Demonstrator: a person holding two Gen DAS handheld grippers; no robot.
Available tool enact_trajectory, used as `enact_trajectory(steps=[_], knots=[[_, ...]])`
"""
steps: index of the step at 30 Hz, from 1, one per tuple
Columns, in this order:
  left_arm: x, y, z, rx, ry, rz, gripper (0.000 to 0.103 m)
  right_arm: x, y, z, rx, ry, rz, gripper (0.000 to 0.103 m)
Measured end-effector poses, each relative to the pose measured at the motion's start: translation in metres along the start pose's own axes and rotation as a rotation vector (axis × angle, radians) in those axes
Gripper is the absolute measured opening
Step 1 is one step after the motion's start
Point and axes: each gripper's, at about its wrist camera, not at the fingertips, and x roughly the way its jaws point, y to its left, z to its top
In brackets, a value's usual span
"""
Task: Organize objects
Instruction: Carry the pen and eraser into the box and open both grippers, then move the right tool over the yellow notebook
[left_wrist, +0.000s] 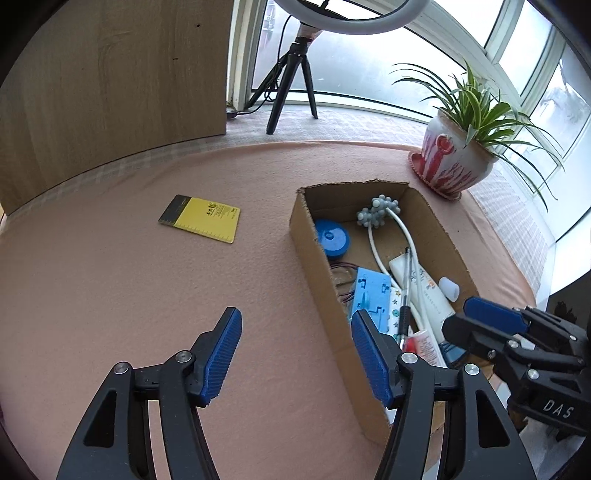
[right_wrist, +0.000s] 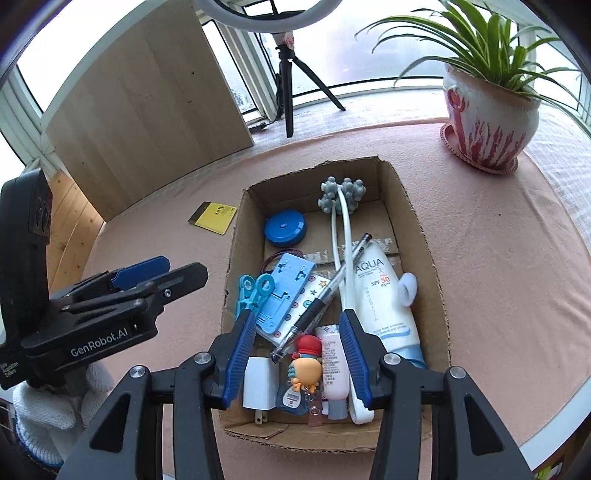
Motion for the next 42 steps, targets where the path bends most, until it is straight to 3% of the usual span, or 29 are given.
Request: enact_trajectory(steps=[13, 20, 31, 42], knots=[[-0.035, 0.111, -0.05, -0.189, 0.004, 0.123, 0.066, 0.055, 0.084, 0.062, -0.184, 0.061, 0.085, 0.044], [-0.062, 0.151, -0.067, -0.271, -0.028, 0.165, 0.066, 0.112, 0.13, 0.105, -0.263, 0.105, 0.054, 0.047], [-0.08, 0.182, -0.091, -0.343, -0.038, 0.217, 0.066, 0.218, 0.162, 0.143, -0.329, 0.242, -0.028, 0.047], [-0.076, 0.188, -0.089, -0.353, -0.026, 0.213, 0.066, 0.258, 0.154, 0.155, -0.302, 0.323, -0.021, 0.047]])
